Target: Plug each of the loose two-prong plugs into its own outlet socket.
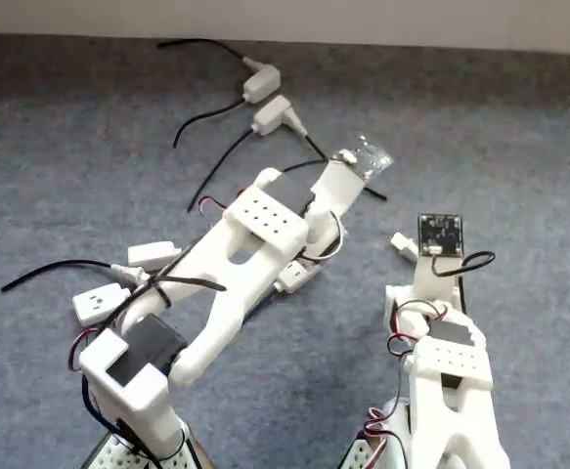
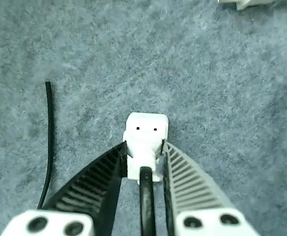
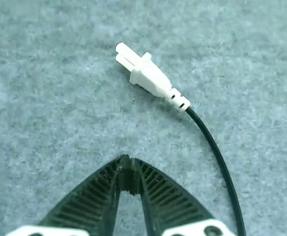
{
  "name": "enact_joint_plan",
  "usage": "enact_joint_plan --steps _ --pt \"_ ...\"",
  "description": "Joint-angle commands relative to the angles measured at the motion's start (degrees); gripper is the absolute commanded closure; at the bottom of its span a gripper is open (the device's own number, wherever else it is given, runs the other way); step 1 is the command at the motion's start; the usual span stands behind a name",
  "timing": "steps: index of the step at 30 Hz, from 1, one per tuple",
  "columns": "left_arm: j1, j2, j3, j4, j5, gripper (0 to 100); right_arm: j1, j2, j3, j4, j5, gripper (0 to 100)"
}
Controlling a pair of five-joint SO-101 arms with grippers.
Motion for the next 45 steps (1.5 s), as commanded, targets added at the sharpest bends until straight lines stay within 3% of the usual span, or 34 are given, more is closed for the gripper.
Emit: enact_joint_plan --steps 1,11,16,27,41,45 --pt "0.66 0.84 -3.56 1.49 -0.53 99 0.57 -0.31 -0.31 -1.63 -0.44 99.2" --pt "0.66 4.7 -3.47 -1.14 -0.09 99 0.48 -0.31 -0.22 -1.63 -0.44 99.2" --pt "0.48 4.0 -2.86 -4.13 5.1 99 0.48 -0.31 -0.22 -1.71 -0.44 99.2" --pt "0.84 1.71 2.77 -4.4 7.3 99 0.48 -0.31 -0.22 -1.71 -0.44 99.2" --pt "0.75 1.8 10.51 -11.78 13.54 99 0.48 -0.31 -0.22 -1.71 -0.44 99.2" --pt "0.75 1.71 10.42 -11.96 13.89 93 0.48 -0.31 -0.22 -1.71 -0.44 99.2"
